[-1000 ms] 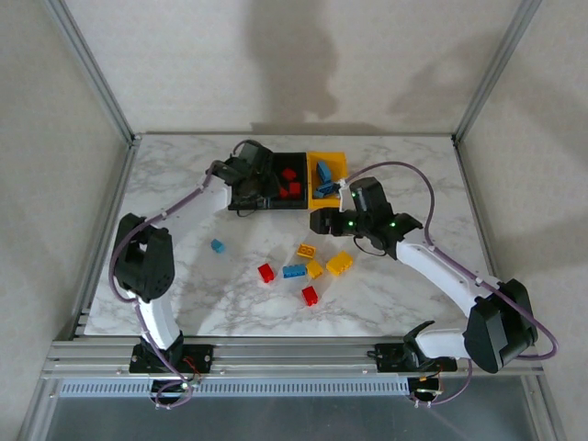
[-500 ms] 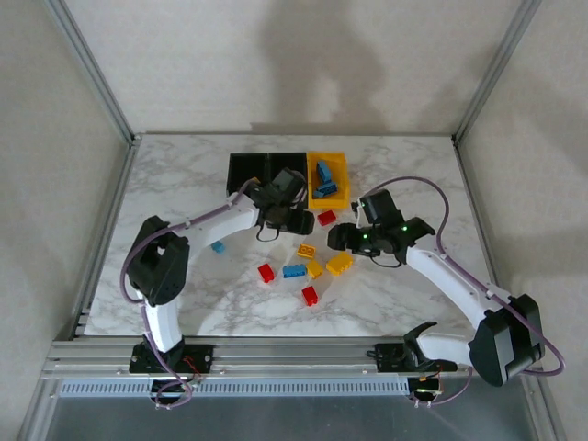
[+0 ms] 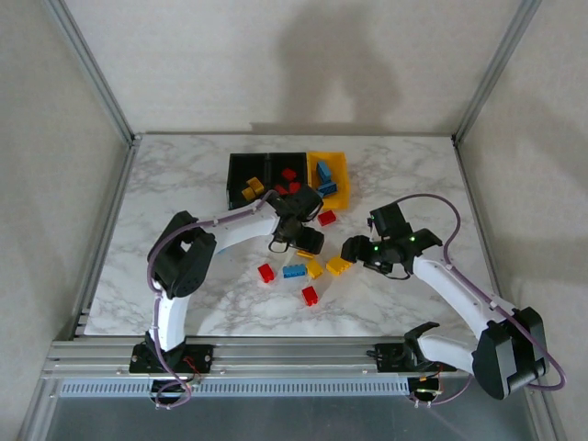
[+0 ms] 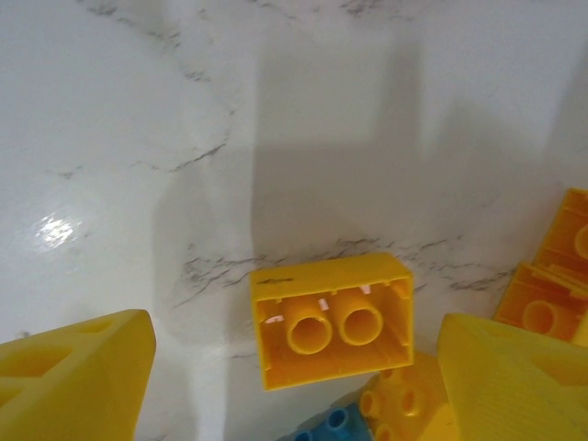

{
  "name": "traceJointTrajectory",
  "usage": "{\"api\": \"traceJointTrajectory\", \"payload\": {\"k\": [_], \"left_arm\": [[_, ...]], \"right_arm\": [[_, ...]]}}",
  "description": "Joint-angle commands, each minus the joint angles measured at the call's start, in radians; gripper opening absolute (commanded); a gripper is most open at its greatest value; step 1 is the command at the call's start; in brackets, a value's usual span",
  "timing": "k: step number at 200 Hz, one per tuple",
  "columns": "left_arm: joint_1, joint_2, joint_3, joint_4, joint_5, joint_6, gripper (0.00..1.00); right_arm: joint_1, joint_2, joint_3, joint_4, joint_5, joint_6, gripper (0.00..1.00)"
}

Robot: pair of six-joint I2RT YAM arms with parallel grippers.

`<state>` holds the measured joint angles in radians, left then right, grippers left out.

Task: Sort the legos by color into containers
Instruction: Pick up the lego from the center of the table, then place the lego in the container.

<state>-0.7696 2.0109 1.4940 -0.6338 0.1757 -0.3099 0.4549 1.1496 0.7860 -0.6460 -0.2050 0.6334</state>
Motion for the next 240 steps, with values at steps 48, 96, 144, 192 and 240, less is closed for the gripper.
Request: {"api": "traceJointTrajectory", "payload": {"k": [48,96,144,192,240], "left_arm": [[-0.043,0.09,0.046,-0.059,-0.076,-0.021,0.69],[-0.043,0.062,0.061,-0.046,-0.073,-0.037,0.47],[0.001,-0.046,0.018,-0.011,-0.087,-0.074,0.45],[0.104,-0.182,-0.053,0.023,-0.093,-0.114,0.45],[0.241,-0.221,-0.022,-0.004,-0.166,-0.115,0.45]], "right_arm": [[-0.016,-0.008,-0.022,0.029,0.009,0.018,0.66],[-0.015,-0.014,-0.024,0.056,-0.005,0.012,0.66],[0.015,-0.008,0.005,0.145,-0.144,-0.049,0.65],[0.086,0.063,0.078,0.266,-0.179,-0.06,0.65],[0.106,0.18,0.171,0.375,-0.2,-0.059,0.65]]}}
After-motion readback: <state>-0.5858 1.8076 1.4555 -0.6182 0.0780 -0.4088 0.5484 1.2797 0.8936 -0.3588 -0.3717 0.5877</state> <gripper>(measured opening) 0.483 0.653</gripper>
